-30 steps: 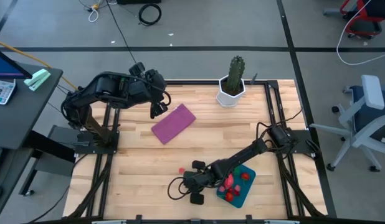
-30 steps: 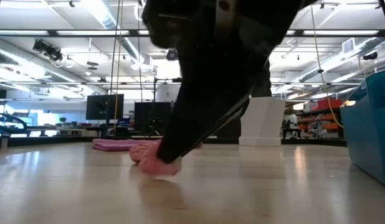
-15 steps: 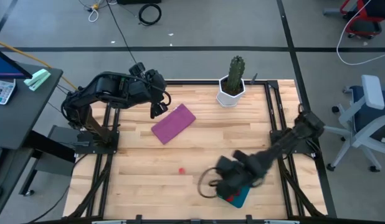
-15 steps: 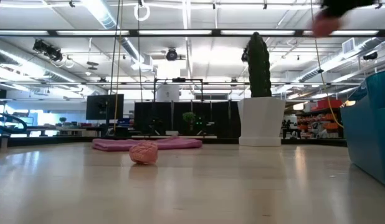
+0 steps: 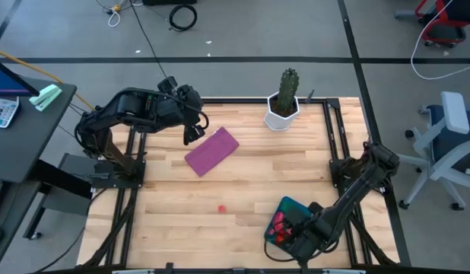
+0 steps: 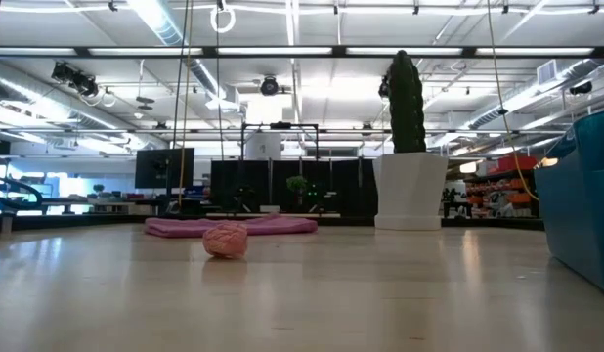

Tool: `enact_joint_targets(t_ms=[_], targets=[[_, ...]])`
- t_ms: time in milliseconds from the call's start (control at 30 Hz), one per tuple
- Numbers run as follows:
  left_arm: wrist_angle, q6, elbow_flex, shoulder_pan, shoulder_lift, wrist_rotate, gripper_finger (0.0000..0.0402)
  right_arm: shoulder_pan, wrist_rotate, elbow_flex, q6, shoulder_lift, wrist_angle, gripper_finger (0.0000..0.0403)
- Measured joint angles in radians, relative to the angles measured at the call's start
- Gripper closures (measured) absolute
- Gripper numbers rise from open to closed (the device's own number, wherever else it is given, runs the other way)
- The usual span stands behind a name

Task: Pick and placing Produce into tupperware
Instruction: Put the peach into the blue bin

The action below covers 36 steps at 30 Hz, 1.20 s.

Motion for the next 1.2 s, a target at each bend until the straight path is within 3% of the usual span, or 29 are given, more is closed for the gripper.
enact_joint_targets(t_ms=[300, 567, 967, 1200], targets=[[0.000, -0.032, 0.000, 0.000, 0.000, 0.000, 0.0230, -0.036, 0.000, -0.130, -0.087, 0.002, 0.152, 0.0307], [0.000, -0.032, 0.000, 0.000, 0.000, 0.000, 0.0229, -0.083, -0.003, -0.200, -0.127, -0.006, 0.154, 0.0272], [0.001, -0.059, -0.001, 0.000, 0.000, 0.016, 0.0229, -0.144, 0.017, -0.056, -0.284, -0.015, 0.141, 0.0259], [0.001, -0.096, -0.157, -0.020, -0.002, 0.201, 0.0236, -0.143, 0.236, 0.081, -0.416, -0.017, 0.141, 0.0266]])
